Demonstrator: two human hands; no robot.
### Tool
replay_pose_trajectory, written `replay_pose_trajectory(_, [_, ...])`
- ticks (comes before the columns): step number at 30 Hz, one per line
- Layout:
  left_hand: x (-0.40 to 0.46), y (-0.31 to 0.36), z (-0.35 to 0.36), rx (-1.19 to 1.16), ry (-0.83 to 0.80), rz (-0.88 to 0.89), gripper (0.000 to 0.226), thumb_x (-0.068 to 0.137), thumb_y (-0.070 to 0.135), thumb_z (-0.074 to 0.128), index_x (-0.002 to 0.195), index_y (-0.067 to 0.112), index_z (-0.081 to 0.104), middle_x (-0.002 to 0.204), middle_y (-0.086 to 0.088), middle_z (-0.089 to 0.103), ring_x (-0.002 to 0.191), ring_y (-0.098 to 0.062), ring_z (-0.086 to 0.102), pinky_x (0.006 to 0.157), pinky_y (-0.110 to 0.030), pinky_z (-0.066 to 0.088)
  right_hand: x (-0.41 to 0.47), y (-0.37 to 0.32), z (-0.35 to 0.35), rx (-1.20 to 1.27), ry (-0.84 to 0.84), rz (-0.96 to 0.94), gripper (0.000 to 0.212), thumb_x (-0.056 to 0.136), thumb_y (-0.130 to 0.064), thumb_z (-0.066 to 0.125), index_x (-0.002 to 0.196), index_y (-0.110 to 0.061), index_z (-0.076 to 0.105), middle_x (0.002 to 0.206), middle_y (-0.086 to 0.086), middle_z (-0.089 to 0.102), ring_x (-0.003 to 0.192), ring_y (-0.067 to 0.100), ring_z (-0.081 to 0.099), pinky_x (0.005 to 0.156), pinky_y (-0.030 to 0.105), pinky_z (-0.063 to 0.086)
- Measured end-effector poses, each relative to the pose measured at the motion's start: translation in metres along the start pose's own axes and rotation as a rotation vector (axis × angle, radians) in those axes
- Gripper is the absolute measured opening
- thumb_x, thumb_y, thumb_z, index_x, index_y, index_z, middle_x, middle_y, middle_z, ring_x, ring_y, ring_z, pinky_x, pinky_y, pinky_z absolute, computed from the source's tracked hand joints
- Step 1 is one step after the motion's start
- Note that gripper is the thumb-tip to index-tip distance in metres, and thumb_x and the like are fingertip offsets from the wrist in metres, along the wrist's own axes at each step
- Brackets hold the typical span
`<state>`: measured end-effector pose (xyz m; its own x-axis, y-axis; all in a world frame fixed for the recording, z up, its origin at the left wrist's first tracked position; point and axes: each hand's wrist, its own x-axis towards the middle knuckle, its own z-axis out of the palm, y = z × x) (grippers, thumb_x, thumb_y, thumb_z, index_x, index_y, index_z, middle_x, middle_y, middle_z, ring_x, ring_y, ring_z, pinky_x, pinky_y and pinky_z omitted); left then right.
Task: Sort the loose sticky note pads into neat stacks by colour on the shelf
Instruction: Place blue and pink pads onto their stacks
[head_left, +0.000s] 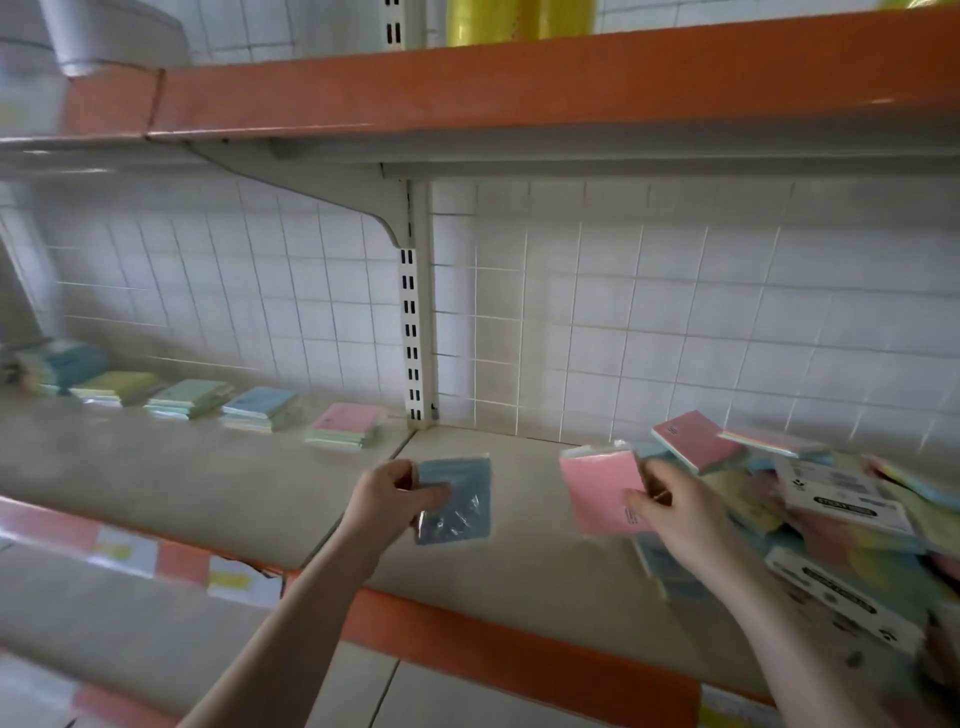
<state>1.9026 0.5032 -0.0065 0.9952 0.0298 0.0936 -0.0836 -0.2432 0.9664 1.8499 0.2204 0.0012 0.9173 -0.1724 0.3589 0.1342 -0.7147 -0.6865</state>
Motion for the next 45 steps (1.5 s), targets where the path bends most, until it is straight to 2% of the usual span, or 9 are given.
replay_pose_trajectory(5, [0.0,-0.003,-0.034,-0.08,0.041,-0.015,0.011,0.079,0.002,0.072,0.077,0.007,0.062,0.075,-0.01,0.061,0.069,-0.022,0.06,0.066,-0.032,0.049,0.008,-0.025,0.022,0.153,-0.049,-0.033,0.009,0.089,-0.009,0.059,0.088,-0.018,0.059,0.072,0.004,0.059,0.057,0.014,0.051,0.038,0.017,0.039])
replay_pose_trajectory(12, [0.027,-0.027,-0.108,-0.098,0.066,0.0,0.005,0.087,0.007,0.064,0.085,0.003,0.062,0.08,-0.011,0.062,0.076,-0.025,0.06,0.069,-0.036,0.045,0.04,-0.079,0.08,0.201,-0.099,-0.031,0.013,0.088,-0.006,0.062,0.08,-0.016,0.059,0.067,0.001,0.06,0.052,0.016,0.055,0.051,0.033,0.051])
replay_pose_trajectory(19, [0.086,-0.058,-0.211,-0.214,0.066,-0.003,0.01,0.089,0.001,0.059,0.082,0.007,0.062,0.08,-0.012,0.062,0.073,-0.024,0.057,0.068,-0.034,0.046,0.091,-0.15,0.162,0.201,-0.046,-0.029,0.022,0.086,-0.003,0.063,0.071,-0.018,0.056,0.063,0.001,0.058,0.037,0.001,0.047,0.04,0.014,0.04])
replay_pose_trajectory(22, [0.112,-0.071,-0.247,-0.228,0.042,-0.013,0.01,0.09,0.002,0.057,0.083,0.007,0.063,0.078,-0.01,0.063,0.071,-0.023,0.057,0.064,-0.032,0.045,0.116,-0.178,0.198,0.194,-0.039,-0.03,0.009,0.087,-0.002,0.062,0.085,-0.011,0.061,0.069,0.003,0.059,0.049,0.009,0.048,0.044,0.015,0.04])
replay_pose_trajectory(27, [0.137,-0.093,-0.285,-0.249,-0.001,-0.06,0.007,0.09,0.005,0.058,0.085,0.005,0.062,0.076,-0.01,0.063,0.069,-0.023,0.058,0.063,-0.031,0.045,0.144,-0.211,0.24,0.12,-0.081,-0.052,0.013,0.089,-0.01,0.059,0.093,-0.019,0.068,0.075,-0.005,0.062,0.064,0.005,0.054,0.063,0.022,0.04])
replay_pose_trajectory(34, [0.148,-0.109,-0.298,-0.288,-0.022,-0.103,0.006,0.089,0.008,0.06,0.086,0.005,0.065,0.074,-0.01,0.068,0.059,-0.017,0.062,0.047,-0.022,0.047,0.177,-0.228,0.266,0.019,-0.185,-0.012,0.022,0.095,-0.011,0.051,0.107,-0.012,0.068,0.099,0.006,0.068,0.083,0.016,0.06,0.081,0.028,0.046])
replay_pose_trajectory(39, [0.147,-0.112,-0.3,-0.304,-0.036,-0.114,0.02,0.076,0.019,0.074,0.086,0.004,0.065,0.078,-0.013,0.068,0.071,-0.024,0.061,0.06,-0.031,0.045,0.197,-0.218,0.285,-0.165,-0.298,0.008,0.028,0.098,-0.015,0.042,0.112,-0.012,0.066,0.108,-0.001,0.063,0.097,0.016,0.055,0.078,0.029,0.039])
replay_pose_trajectory(43, [0.149,-0.111,-0.299,-0.303,-0.018,-0.123,0.006,0.083,0.012,0.069,0.084,0.006,0.066,0.077,-0.012,0.068,0.073,-0.025,0.061,0.065,-0.033,0.045,0.201,-0.2,0.297,-0.253,-0.339,0.018,0.028,0.1,-0.018,0.038,0.108,-0.012,0.064,0.105,0.002,0.062,0.095,0.021,0.055,0.073,0.028,0.035])
replay_pose_trajectory(45, [0.149,-0.11,-0.298,-0.296,-0.014,-0.127,0.023,0.071,0.021,0.074,0.085,0.005,0.065,0.08,-0.015,0.068,0.074,-0.026,0.061,0.068,-0.034,0.045,0.2,-0.19,0.301,-0.279,-0.323,-0.005,0.027,0.1,-0.018,0.039,0.101,-0.012,0.066,0.102,0.006,0.063,0.095,0.025,0.058,0.074,0.029,0.037])
